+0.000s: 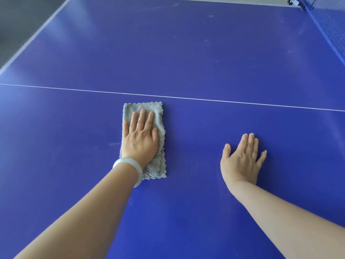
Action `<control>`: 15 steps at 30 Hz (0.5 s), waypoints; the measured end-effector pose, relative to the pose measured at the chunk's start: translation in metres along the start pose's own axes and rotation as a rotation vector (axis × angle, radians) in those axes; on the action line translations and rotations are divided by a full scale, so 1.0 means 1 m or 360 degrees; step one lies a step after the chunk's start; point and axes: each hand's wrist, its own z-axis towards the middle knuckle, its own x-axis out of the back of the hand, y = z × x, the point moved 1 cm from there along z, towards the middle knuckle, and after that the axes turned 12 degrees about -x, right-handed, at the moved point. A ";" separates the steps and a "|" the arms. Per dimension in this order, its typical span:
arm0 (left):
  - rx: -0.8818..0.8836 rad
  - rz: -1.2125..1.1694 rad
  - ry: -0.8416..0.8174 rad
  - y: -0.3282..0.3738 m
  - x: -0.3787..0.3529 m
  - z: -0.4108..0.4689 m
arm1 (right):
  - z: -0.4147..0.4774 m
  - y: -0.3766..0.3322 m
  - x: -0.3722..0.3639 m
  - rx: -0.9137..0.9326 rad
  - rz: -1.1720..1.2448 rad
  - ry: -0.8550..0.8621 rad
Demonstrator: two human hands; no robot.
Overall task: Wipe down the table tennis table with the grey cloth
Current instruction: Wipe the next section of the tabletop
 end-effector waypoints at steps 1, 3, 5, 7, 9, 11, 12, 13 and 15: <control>0.0048 0.0003 0.0006 0.005 -0.001 -0.011 | 0.000 -0.002 -0.001 -0.0002 -0.0006 -0.0003; 0.0015 0.0011 0.0005 0.036 -0.005 -0.036 | 0.000 -0.003 0.001 -0.0012 -0.0031 -0.0017; -0.0258 0.0054 -0.0060 0.079 -0.012 -0.070 | -0.001 -0.002 0.002 -0.0009 -0.0025 -0.0028; -0.0630 0.0064 -0.0180 0.105 -0.021 -0.117 | -0.001 -0.001 0.002 -0.0004 0.0023 -0.0023; -0.0849 0.0045 -0.0250 0.096 -0.020 -0.153 | 0.001 -0.001 0.003 0.0000 0.0071 -0.0017; -0.0856 0.0071 -0.0272 0.073 -0.015 -0.162 | 0.001 -0.002 0.003 0.0007 0.0094 -0.0023; -0.0804 0.0093 -0.0247 0.064 -0.011 -0.160 | 0.001 -0.001 0.003 0.0011 0.0099 -0.0028; -0.0730 0.0106 -0.0217 0.059 -0.009 -0.155 | 0.001 -0.001 0.003 0.0015 0.0108 -0.0035; -0.0602 0.0111 -0.0204 0.060 -0.008 -0.147 | 0.002 0.001 0.006 0.0031 0.0141 -0.0069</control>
